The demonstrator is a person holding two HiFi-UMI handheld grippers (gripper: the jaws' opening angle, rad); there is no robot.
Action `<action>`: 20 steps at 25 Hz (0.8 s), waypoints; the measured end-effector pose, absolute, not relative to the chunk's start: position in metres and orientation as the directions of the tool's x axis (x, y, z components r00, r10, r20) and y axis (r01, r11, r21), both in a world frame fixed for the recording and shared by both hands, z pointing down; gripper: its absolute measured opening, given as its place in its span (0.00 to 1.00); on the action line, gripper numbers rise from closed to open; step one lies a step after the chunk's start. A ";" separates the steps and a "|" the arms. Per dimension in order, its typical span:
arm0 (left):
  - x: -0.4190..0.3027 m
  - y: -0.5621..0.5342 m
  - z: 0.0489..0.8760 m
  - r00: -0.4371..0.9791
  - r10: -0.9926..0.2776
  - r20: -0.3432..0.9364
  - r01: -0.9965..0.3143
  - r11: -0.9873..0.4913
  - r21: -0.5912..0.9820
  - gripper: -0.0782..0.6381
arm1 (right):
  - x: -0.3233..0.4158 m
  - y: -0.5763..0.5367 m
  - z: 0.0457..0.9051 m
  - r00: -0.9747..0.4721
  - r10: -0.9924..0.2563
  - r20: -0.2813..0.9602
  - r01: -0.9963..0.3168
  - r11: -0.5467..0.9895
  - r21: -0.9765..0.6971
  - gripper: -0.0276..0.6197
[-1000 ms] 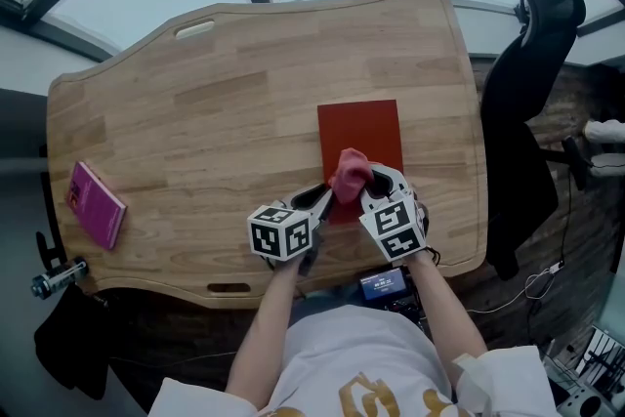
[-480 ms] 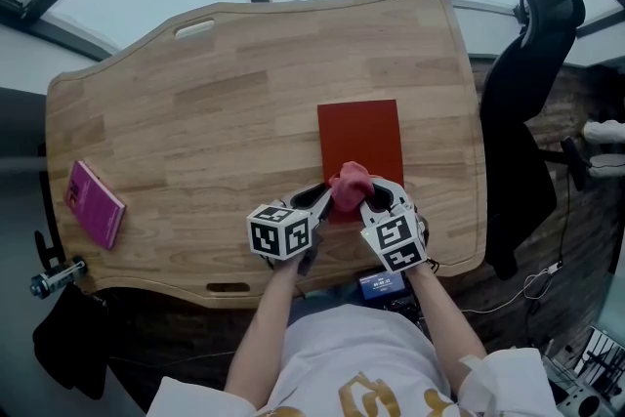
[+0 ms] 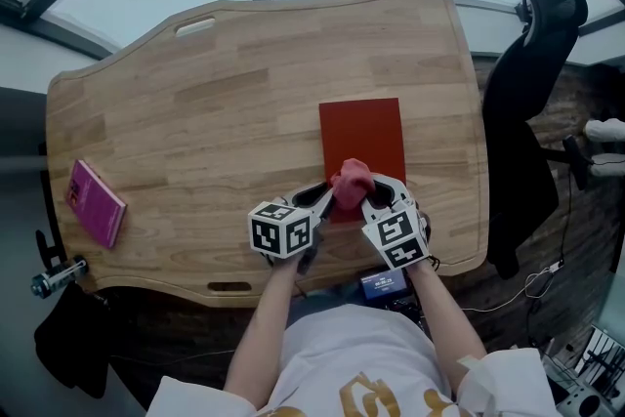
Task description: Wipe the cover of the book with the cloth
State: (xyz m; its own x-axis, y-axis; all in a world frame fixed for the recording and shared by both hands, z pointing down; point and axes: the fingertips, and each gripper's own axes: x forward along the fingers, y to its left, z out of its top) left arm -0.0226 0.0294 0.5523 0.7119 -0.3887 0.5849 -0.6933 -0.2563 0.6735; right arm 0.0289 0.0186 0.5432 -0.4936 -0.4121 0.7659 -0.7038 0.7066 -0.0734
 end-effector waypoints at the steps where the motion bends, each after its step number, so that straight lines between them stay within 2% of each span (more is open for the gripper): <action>1: -0.022 0.029 0.552 0.712 -0.387 0.585 -0.693 -0.256 0.674 0.21 | 0.029 0.016 0.543 -0.493 -0.414 0.765 -0.705 0.706 -0.072 0.13; 20: -0.022 0.029 0.552 0.717 -0.379 0.585 -0.689 -0.261 0.676 0.21 | 0.024 -0.047 0.541 -0.465 -0.484 0.741 -0.739 0.673 -0.024 0.14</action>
